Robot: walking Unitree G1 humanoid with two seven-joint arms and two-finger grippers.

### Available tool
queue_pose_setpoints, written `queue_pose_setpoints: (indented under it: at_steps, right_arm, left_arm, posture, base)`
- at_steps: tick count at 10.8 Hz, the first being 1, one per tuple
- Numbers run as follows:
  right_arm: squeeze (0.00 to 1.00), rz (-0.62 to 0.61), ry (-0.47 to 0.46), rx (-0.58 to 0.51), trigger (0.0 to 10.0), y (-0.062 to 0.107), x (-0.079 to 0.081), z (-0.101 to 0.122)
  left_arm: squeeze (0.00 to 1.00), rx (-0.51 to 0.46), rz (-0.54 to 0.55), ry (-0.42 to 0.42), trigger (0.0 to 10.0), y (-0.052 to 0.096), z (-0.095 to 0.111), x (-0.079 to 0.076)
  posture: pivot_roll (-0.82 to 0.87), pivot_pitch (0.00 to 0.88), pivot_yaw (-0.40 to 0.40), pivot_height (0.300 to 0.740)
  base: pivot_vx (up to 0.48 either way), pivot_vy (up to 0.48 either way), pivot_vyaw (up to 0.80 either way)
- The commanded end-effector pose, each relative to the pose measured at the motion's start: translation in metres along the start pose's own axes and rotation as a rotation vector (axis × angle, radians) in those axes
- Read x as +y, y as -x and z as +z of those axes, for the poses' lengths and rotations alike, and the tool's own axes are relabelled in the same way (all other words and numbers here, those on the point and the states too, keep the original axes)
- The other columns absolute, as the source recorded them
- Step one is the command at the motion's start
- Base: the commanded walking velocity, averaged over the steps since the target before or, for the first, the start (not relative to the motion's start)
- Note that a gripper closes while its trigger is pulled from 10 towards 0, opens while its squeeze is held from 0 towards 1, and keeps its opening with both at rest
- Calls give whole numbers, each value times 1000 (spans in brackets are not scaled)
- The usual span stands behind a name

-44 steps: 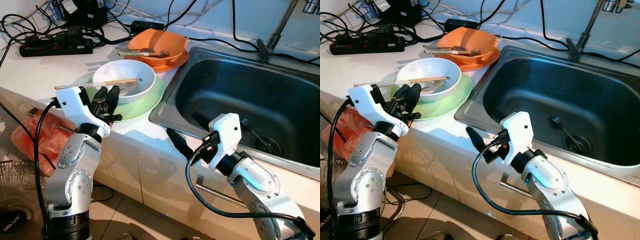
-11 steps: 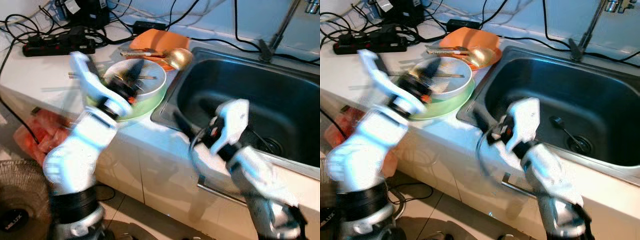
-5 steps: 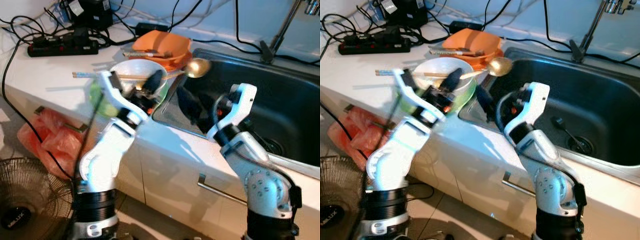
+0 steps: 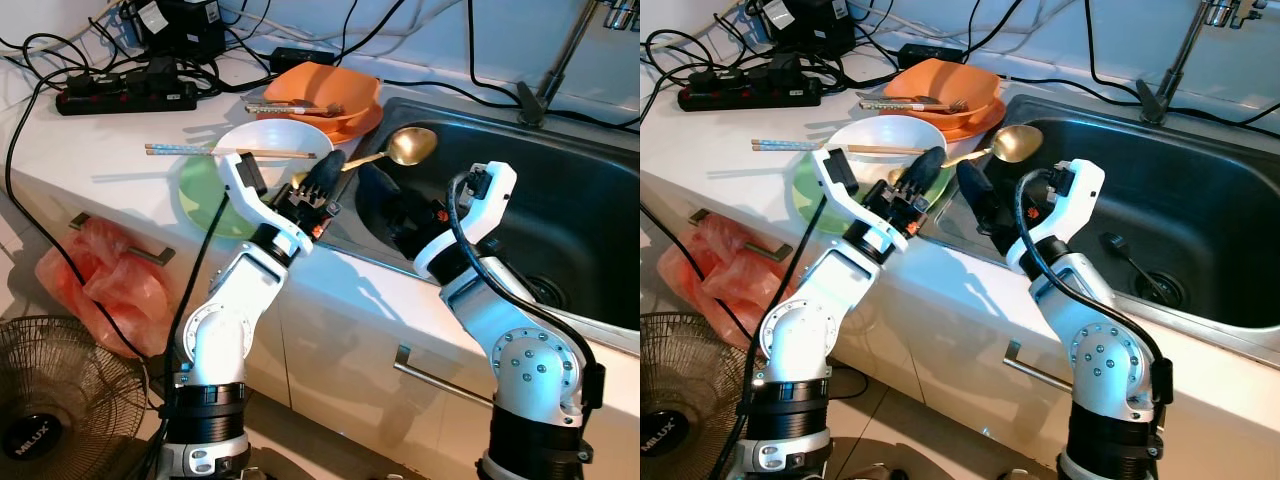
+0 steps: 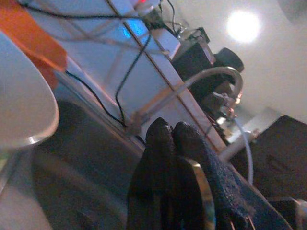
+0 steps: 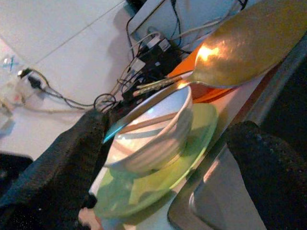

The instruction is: Kitchen organization

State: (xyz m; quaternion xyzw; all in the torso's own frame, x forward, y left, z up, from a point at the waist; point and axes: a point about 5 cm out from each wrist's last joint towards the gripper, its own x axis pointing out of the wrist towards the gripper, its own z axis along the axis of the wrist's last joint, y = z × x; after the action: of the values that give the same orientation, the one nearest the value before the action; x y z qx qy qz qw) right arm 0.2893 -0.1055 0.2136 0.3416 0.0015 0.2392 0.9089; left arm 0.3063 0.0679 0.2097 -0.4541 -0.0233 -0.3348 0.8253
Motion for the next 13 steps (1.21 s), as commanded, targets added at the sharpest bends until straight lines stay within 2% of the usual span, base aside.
queue_pose_setpoints:
  at_steps: [1, 6, 8, 10, 11, 12, 13]
  right_arm:
    - [0, -13, -22, -19, 10000, -2, -2, 3]
    - [0, -62, -39, -69, 10000, -9, -11, 13]
    - [0, -90, -15, -83, 10000, -10, -16, 17]
    - [0, -108, -6, -93, 10000, -9, -19, 19]
    - [0, -111, -9, -96, 5765, -8, -20, 19]
    - [0, -110, -10, -96, 1059, -8, -20, 18]
    - [0, -105, -14, -74, 10000, -9, -19, 14]
  left_arm:
    - [0, 25, -29, 27, 0, 2, -5, -3]
    - [0, 49, -37, 89, 0, 25, -3, 5]
    - [0, 23, -6, 112, 0, 31, 0, 11]
    - [0, 26, -19, 118, 0, 32, 1, 9]
    - [0, 28, -18, 120, 0, 31, 0, 9]
    - [0, 29, -17, 121, 0, 31, -1, 9]
    - [0, 28, -19, 123, 0, 29, -1, 9]
  posture:
    - [-24, 46, 23, 740]
    - [-6, 53, 12, 740]
    - [-7, 52, 6, 740]
    - [-8, 51, 5, 740]
    - [-10, 51, 4, 740]
    - [-9, 51, 3, 740]
    - [-8, 54, 3, 740]
  base:
    - [0, 0, 0]
    - [0, 0, 0]
    - [0, 0, 0]
    - [0, 0, 0]
    - [0, 0, 0]
    - [0, 0, 0]
    - [0, 0, 0]
